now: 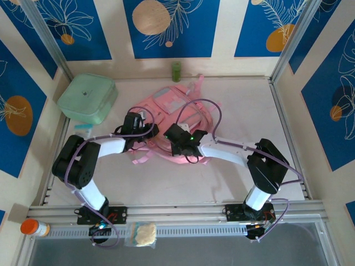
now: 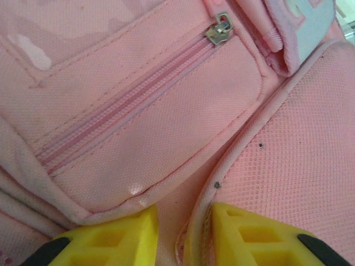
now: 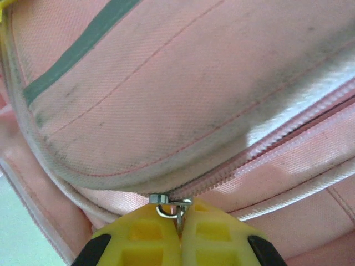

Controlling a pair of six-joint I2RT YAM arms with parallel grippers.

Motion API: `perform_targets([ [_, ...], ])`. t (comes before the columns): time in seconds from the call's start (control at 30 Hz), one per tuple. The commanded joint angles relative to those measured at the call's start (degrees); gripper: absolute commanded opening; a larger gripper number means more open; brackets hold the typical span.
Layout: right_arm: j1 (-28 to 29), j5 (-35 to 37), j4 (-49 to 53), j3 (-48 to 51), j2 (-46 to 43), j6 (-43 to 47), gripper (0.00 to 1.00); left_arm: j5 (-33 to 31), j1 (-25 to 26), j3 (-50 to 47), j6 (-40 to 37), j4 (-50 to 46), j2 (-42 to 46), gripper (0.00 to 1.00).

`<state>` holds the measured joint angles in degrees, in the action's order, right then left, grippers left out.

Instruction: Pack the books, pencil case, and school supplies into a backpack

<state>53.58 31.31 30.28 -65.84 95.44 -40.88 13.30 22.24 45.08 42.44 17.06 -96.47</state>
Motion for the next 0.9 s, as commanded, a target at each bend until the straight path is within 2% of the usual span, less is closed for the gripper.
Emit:
perform_targets([
  [0.0,1.2,-4.4,2.4,0.8,-2.6,4.4,0.00,-2.1,-3.0,0.9,-0.3,-5.9,2.4,0.37],
  [0.1,1.1,-6.2,0.7,1.6,-3.0,3.4,0.00,-0.1,-2.1,-1.7,5.9,-5.7,7.9,0.41],
  [0.23,0.5,-7.0,-1.4,3.2,-4.2,3.5,0.00,-0.9,1.2,-6.2,15.9,-6.3,14.3,0.46],
  [0.43,-0.3,-7.4,-2.0,4.6,-5.0,3.9,0.00,-11.2,10.8,-10.9,28.8,-4.5,20.4,0.48],
  [0.57,-0.7,-8.0,-3.2,5.6,-5.5,4.1,0.00,-15.7,14.7,-12.9,36.6,-1.2,20.8,0.50],
  [0.87,-0.8,-8.0,-5.2,5.7,-4.5,5.0,0.00,-24.5,21.5,-10.5,43.3,3.1,16.5,0.48],
])
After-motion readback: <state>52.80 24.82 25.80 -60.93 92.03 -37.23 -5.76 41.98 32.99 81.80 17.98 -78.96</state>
